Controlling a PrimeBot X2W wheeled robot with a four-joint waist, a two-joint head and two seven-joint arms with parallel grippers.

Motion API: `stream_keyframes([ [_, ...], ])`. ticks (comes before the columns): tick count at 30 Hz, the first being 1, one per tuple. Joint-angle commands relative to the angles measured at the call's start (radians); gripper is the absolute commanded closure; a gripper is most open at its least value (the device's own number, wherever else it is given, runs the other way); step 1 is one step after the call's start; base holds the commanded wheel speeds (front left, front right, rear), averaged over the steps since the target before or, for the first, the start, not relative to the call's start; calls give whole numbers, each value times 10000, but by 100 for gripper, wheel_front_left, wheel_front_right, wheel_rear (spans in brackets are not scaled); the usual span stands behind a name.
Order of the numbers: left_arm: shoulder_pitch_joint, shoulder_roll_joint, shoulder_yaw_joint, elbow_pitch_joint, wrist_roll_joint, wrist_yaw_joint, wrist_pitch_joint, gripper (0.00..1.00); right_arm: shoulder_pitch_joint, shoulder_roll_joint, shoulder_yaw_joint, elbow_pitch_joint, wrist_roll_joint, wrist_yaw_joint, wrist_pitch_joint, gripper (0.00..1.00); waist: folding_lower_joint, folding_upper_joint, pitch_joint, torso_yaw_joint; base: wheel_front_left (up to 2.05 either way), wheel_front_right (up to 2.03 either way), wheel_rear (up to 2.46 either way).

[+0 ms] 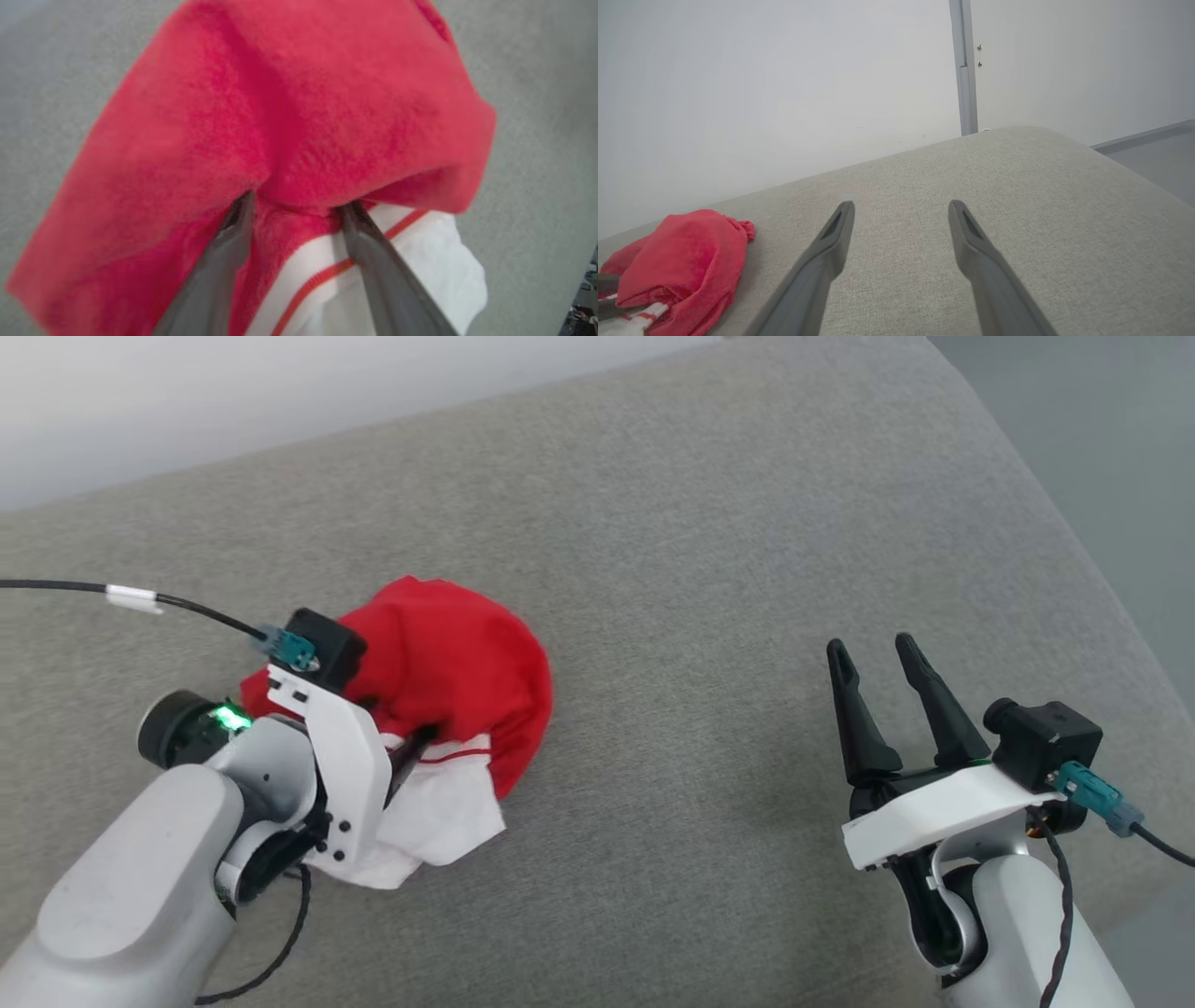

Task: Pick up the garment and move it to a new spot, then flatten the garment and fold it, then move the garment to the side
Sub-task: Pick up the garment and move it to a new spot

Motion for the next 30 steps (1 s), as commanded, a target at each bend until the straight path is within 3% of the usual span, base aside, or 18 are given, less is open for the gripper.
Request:
stream_keyframes([
  [1, -63, 60, 77, -114, -107, -43, -209, 0, -19, 3, -58, 15, -75, 1, 16, 0, 0, 0, -191, 220, 0, 0, 0],
  [14, 1199, 554, 1179, -1673, -35, 573, -2800, 0, 485, 4, -574, -235, -431, 1, 430, 0, 0, 0, -1307, 1665, 0, 0, 0],
  [30, 3989, 797, 2650, -2726, 124, 2082, -6338, 0, 1104, -242, -903, -571, -629, 1, 1014, 0, 0, 0, -2268, 2913, 0, 0, 0],
])
